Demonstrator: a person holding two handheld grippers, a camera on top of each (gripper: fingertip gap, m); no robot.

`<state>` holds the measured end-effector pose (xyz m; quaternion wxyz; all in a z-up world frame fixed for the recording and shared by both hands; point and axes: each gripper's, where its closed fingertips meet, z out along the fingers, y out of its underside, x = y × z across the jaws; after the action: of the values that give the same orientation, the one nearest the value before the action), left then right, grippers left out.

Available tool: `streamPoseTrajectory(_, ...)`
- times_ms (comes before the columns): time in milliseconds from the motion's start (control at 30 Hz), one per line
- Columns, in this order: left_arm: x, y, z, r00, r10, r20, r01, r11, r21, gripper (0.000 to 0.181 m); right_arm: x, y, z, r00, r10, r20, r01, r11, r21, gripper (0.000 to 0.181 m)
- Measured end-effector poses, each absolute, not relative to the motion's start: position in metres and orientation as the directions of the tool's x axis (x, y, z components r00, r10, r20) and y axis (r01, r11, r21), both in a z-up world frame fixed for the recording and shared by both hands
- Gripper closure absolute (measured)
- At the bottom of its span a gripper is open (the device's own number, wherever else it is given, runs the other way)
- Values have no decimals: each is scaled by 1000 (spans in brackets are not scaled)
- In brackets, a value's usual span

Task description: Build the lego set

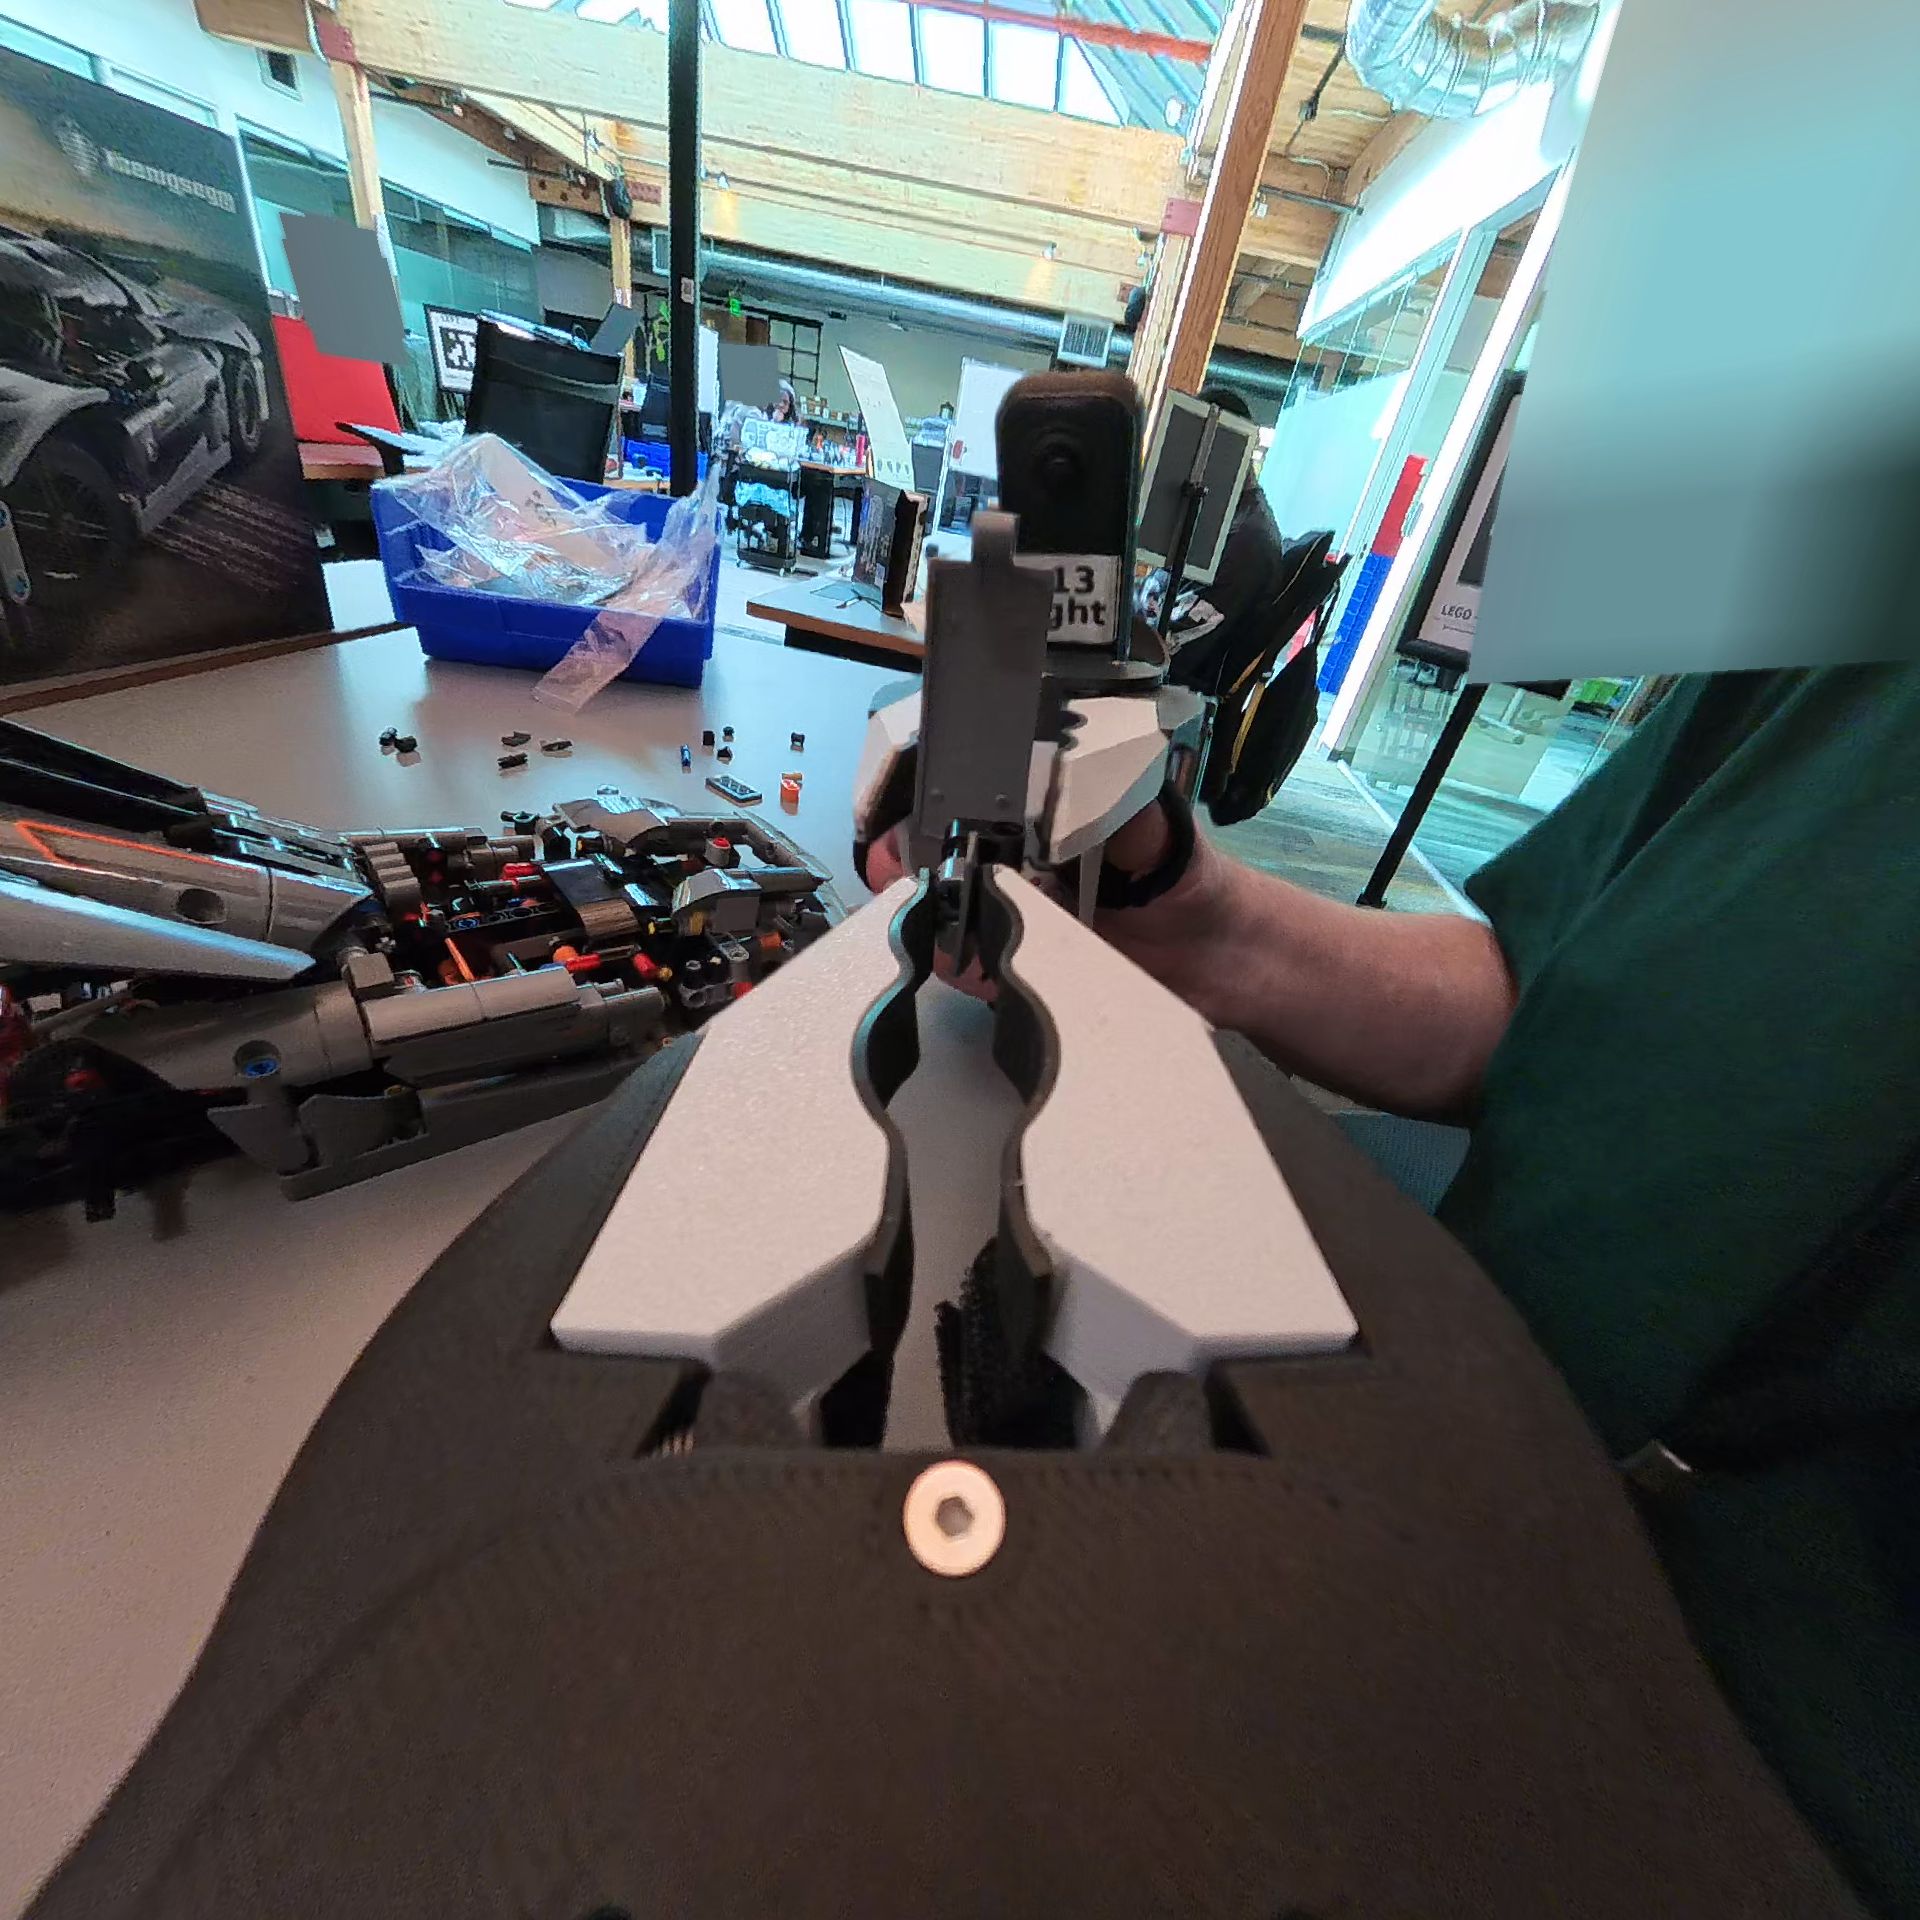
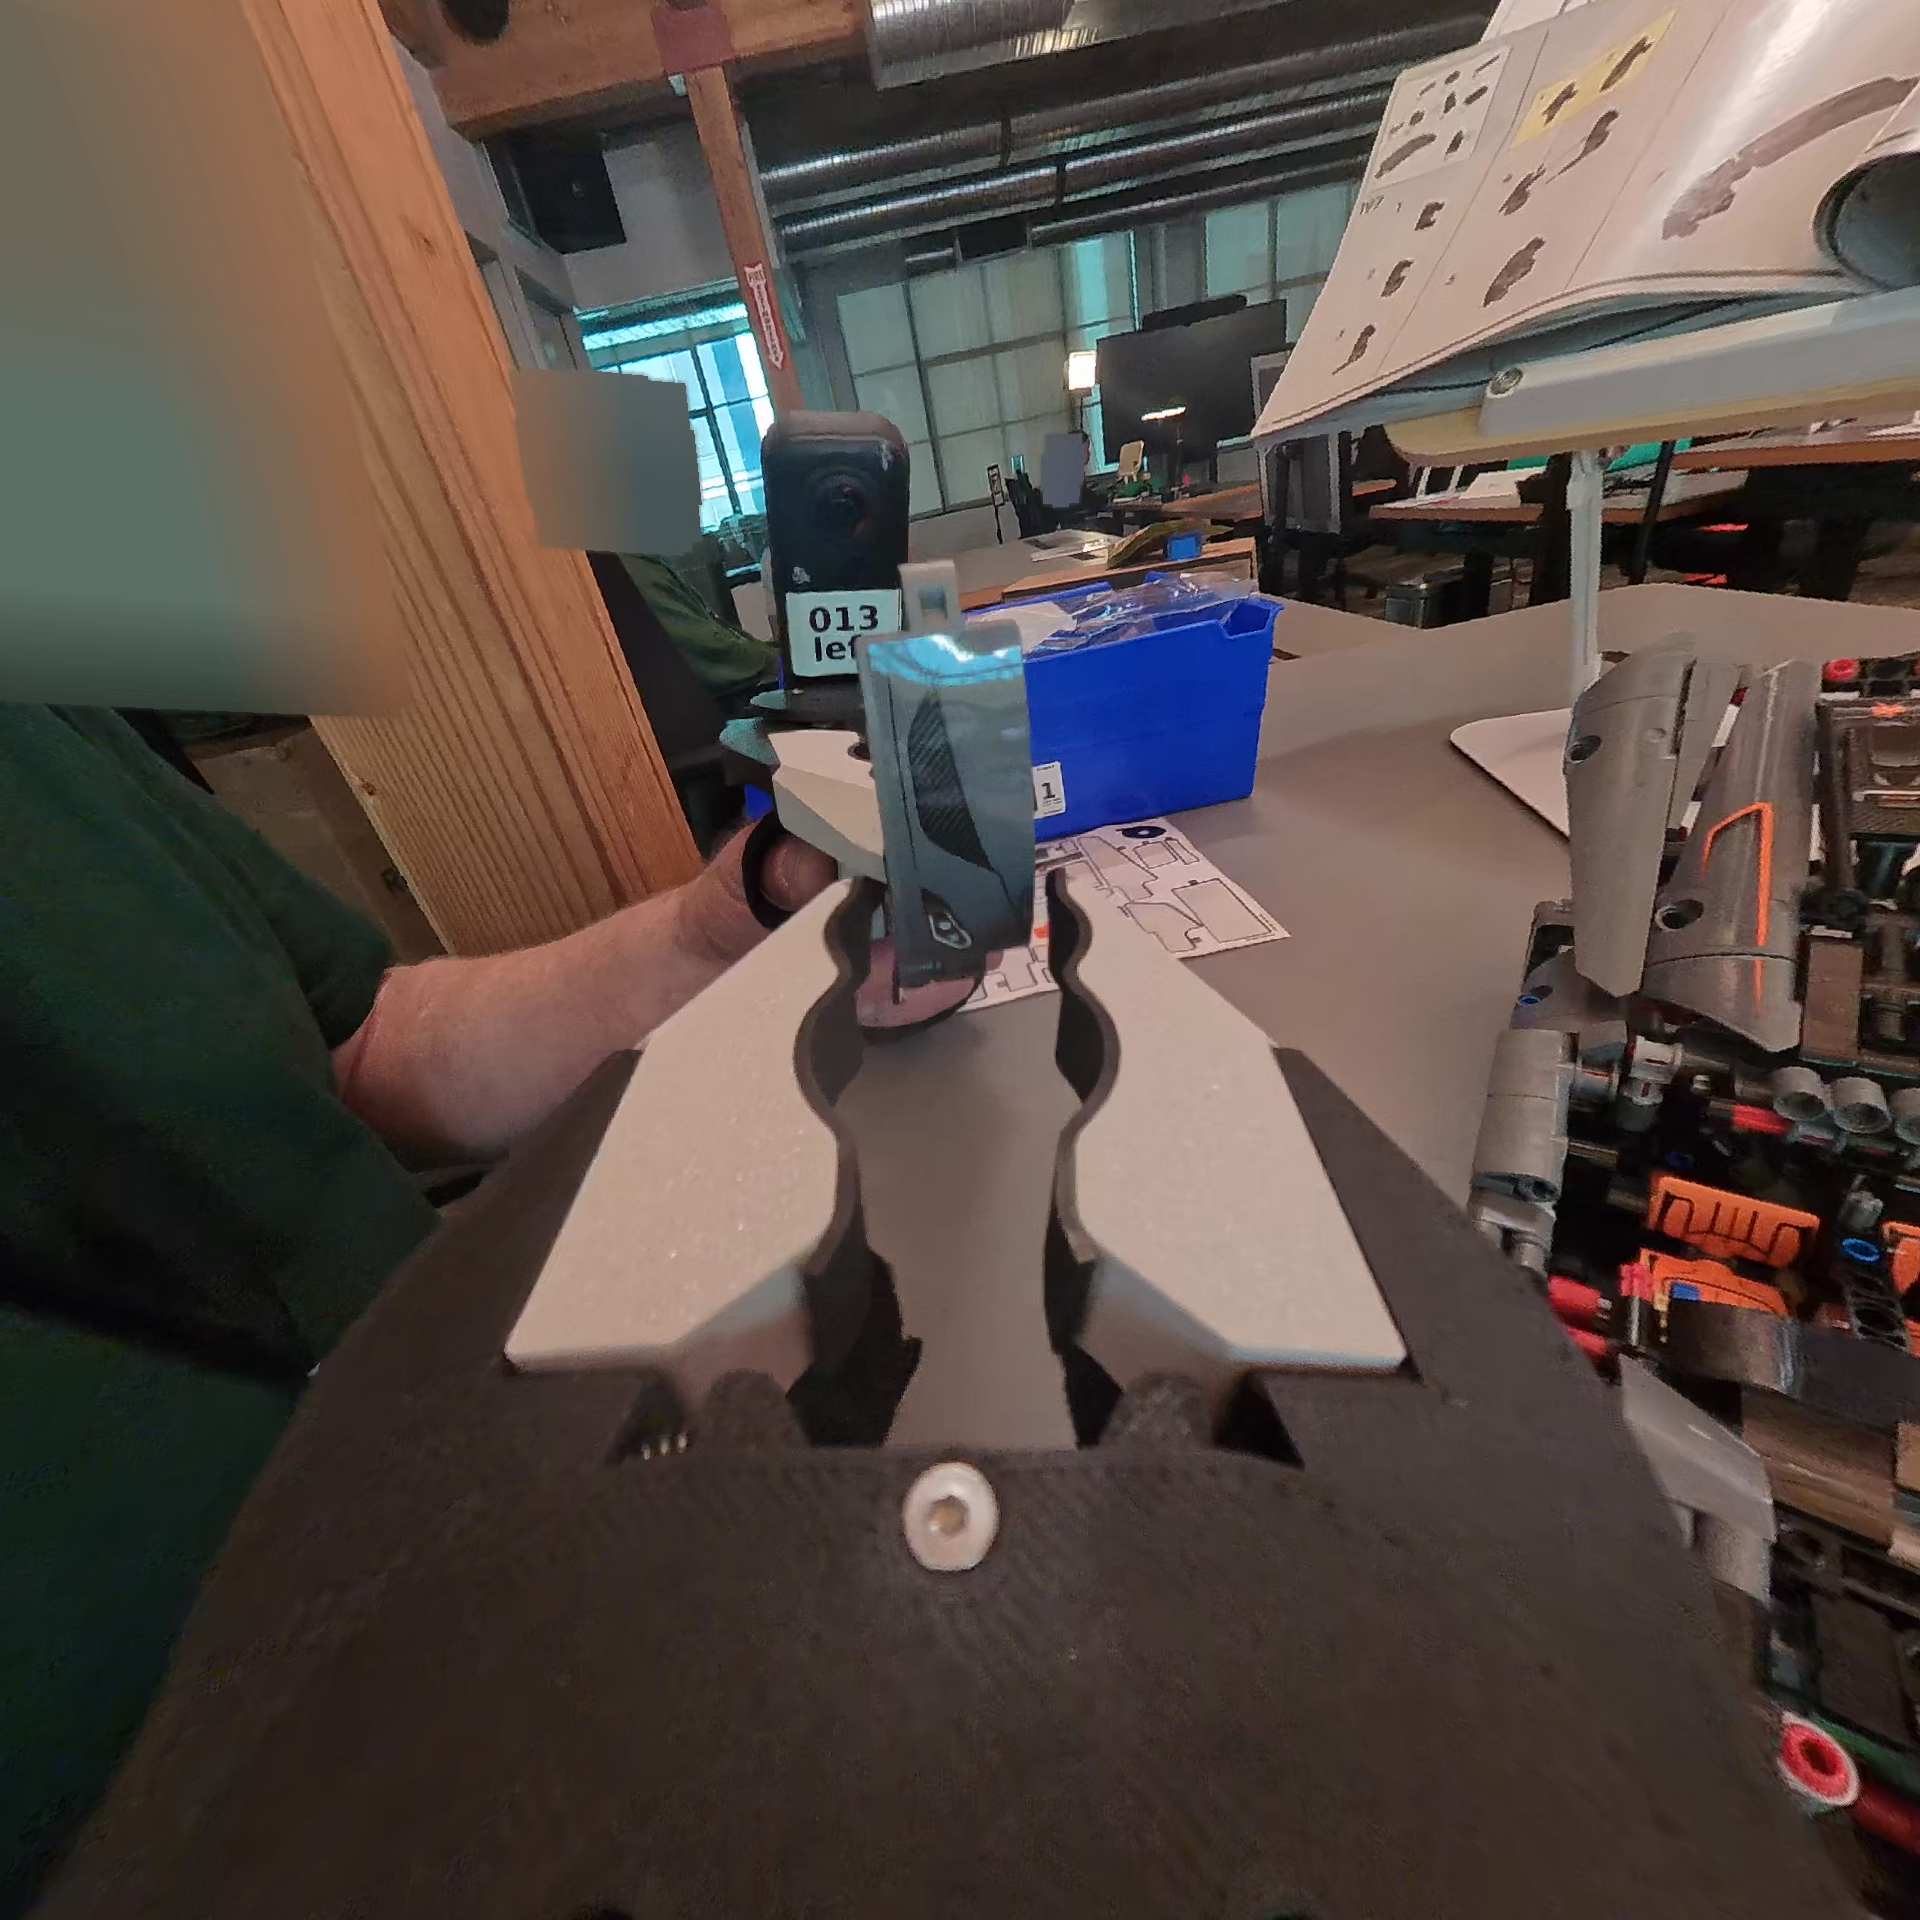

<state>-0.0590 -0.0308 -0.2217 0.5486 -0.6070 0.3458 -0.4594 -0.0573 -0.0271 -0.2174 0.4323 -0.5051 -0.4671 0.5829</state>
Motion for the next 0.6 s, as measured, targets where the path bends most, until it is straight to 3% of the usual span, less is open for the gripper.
streamPoseTrajectory(167,-70,-29,-210,313,-920,235,189,-182,-965,176,-55,-27,-213,-118,977,-180,-56,-187,-981,147)
streamPoseTrajectory(400,-65,-29,-216,323,-922,213,143,-175,-974,176,-56,-29,-213,-125,977,-175,-53,-182,-982,147)
streamPoseTrajectory(600,-62,-30,-217,326,-924,198,125,-165,-978,176,-55,-27,-215,-124,971,-203,-39,-210,-977,158)
